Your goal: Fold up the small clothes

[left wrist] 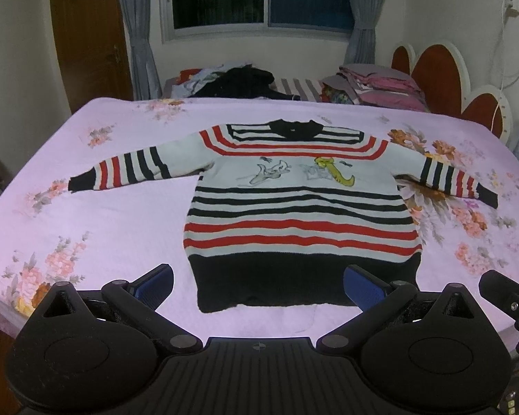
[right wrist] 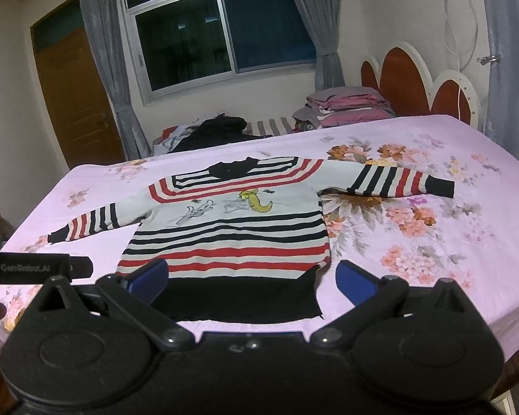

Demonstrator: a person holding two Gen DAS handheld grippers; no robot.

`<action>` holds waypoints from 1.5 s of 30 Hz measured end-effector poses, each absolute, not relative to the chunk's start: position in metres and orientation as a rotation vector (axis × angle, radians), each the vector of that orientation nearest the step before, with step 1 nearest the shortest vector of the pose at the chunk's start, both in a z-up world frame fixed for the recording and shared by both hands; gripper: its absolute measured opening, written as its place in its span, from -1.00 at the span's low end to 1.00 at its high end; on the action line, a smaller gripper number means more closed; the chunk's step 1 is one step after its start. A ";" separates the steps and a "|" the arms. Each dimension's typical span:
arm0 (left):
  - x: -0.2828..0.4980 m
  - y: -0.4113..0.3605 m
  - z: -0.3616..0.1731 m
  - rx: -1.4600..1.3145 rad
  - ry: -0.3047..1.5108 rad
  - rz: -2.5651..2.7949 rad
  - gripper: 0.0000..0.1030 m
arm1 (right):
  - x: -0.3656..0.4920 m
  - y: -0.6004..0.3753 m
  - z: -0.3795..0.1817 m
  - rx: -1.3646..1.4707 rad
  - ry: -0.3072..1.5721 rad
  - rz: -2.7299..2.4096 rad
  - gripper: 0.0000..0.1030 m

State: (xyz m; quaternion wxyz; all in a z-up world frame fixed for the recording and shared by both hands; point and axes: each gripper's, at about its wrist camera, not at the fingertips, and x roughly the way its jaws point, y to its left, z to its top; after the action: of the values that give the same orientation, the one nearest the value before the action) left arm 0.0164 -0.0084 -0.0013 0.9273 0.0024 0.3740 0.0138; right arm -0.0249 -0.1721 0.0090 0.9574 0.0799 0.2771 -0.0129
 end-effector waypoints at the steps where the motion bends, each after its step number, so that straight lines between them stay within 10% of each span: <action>1: 0.019 -0.008 -0.002 0.004 0.768 0.030 1.00 | -0.023 -0.172 0.008 0.164 0.563 -0.027 1.00; 45: 0.283 0.005 -0.056 0.046 0.807 -0.121 1.00 | 0.165 -0.214 -0.023 0.222 0.610 -0.343 0.85</action>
State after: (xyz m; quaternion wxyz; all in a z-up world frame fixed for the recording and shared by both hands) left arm 0.2830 0.0052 -0.0558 0.9176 0.0222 0.3925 -0.0588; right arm 0.1652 -0.2145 -0.0229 0.9333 0.1086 0.2984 -0.1677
